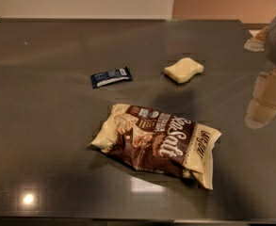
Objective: Move rxbar blueberry near sponge
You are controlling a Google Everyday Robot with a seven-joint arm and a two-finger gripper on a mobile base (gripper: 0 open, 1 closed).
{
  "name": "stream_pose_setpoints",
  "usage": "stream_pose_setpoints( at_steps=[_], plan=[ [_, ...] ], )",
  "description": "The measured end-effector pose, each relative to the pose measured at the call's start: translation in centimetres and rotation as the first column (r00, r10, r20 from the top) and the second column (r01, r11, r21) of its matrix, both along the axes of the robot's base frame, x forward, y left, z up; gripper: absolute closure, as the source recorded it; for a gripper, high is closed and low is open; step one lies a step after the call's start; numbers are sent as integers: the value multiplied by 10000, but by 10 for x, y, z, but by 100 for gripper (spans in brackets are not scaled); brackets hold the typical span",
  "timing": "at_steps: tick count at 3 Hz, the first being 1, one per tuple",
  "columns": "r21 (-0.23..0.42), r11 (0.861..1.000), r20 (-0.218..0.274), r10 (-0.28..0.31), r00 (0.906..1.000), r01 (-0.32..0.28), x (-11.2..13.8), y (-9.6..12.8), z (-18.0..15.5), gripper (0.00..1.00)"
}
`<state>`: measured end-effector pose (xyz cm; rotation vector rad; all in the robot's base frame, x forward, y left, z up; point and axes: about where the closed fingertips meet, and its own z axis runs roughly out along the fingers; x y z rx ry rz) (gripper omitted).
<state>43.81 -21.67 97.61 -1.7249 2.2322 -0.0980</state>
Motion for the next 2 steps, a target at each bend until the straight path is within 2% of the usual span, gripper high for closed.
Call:
stream_pose_setpoints(
  at_steps=[2],
  plan=[
    [12,9997,-68,231,9997,-231,2,3,3,0]
  ],
)
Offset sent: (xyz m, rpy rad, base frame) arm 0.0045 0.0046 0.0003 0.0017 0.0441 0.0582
